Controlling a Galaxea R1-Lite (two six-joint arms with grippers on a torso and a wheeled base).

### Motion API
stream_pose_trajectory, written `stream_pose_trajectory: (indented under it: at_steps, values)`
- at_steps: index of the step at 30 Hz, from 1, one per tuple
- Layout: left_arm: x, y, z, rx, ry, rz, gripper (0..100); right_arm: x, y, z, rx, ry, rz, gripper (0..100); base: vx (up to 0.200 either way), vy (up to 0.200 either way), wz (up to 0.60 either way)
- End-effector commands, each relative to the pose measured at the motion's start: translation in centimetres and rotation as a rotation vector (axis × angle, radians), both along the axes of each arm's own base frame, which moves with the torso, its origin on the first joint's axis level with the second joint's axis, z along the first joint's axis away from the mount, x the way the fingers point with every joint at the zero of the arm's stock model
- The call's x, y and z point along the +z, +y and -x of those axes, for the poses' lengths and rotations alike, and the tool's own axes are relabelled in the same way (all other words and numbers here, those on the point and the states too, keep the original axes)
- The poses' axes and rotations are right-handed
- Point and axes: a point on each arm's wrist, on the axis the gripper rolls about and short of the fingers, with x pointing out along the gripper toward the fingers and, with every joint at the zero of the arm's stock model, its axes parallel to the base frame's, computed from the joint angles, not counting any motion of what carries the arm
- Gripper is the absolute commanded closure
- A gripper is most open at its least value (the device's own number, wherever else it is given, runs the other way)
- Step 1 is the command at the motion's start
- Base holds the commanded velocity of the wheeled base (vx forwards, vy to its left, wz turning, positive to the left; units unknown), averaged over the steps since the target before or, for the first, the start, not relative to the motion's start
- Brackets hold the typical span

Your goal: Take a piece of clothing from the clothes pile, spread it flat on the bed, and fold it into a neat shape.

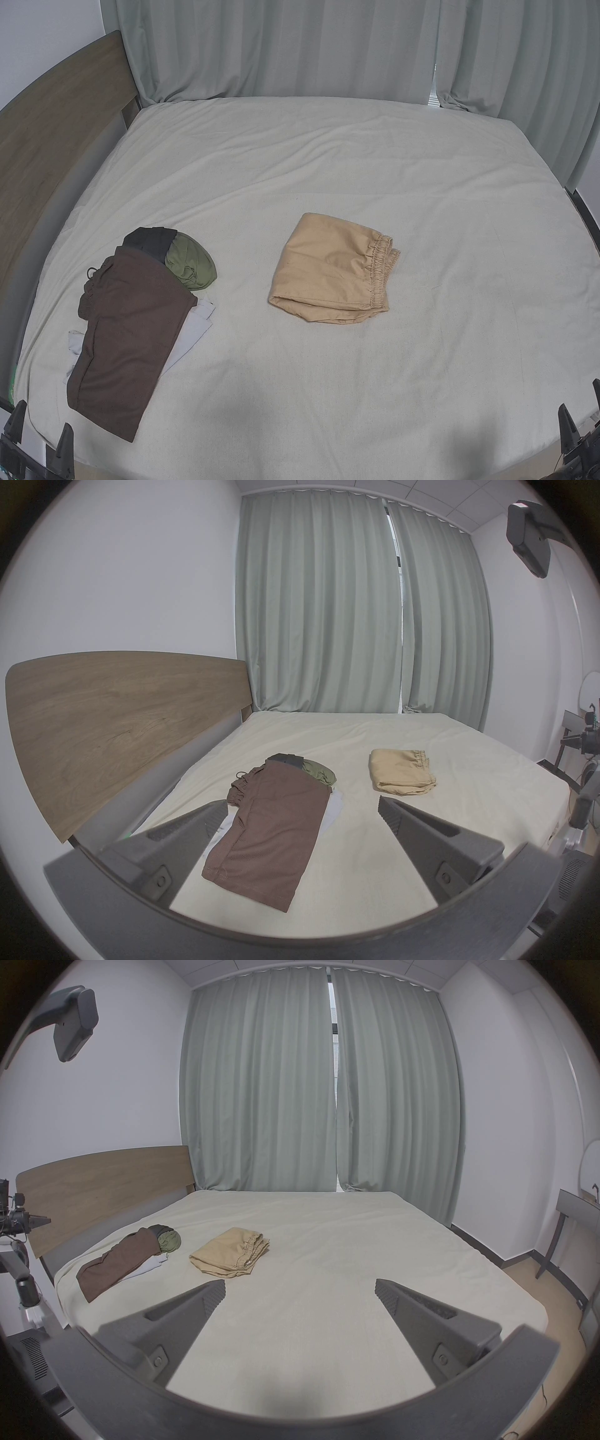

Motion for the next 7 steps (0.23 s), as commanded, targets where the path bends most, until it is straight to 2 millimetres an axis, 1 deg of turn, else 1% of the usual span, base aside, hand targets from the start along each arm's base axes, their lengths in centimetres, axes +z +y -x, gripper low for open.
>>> stream_pose_trajectory:
  at_steps: [1,7]
  values:
    - [-0.49,0.00,-0.04,0.001,0.004,0.003,0,-0.48,0.00,-0.04,0.000,0.006,-0.002,0,0.000,0.000,0.00]
    - [-0.52,0.00,-0.05,0.000,0.008,0.000,0,-0.48,0.01,-0.04,-0.001,0.006,0.001,0,0.000,0.000,0.00]
